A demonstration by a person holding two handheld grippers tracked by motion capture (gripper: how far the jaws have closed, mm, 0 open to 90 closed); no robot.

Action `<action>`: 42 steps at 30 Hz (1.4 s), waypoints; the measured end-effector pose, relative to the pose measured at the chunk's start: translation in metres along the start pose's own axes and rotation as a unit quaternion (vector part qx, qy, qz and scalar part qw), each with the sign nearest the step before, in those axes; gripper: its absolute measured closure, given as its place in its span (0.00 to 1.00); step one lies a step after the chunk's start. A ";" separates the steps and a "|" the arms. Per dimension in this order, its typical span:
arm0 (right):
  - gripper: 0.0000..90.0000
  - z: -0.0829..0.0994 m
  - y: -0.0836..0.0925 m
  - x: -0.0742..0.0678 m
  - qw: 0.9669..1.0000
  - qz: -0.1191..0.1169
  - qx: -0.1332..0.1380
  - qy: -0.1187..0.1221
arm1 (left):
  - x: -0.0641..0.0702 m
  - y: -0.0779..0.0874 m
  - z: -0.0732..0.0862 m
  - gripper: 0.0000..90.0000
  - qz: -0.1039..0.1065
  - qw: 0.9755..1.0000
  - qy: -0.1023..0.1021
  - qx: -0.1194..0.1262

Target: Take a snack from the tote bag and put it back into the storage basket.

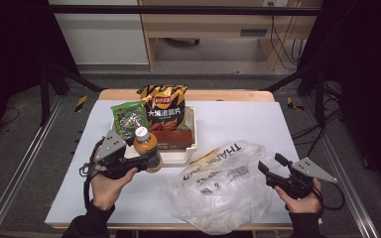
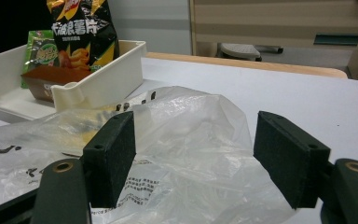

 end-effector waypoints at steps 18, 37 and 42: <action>0.30 0.001 0.000 0.002 1.000 0.006 -0.001 0.000 | -0.050 -0.003 0.010 0.33 -0.046 0.999 0.018 -0.007; 0.29 0.003 -0.002 0.003 1.000 0.008 -0.004 -0.002 | -0.099 -0.018 0.024 0.33 -0.087 0.995 0.039 -0.017; 0.29 0.002 -0.002 0.003 1.000 0.008 -0.004 -0.003 | -0.108 -0.022 0.026 0.33 -0.092 0.995 0.042 -0.022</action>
Point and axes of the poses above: each handheld gripper's, and its own axes: y roughly backward along the jaws, z roughly out of its underside, x roughly to its right, the point moved 8 cm from there along -y, roughly forward along the jaws, and after that the axes turned 8 degrees about -x, right-handed, at the moved point
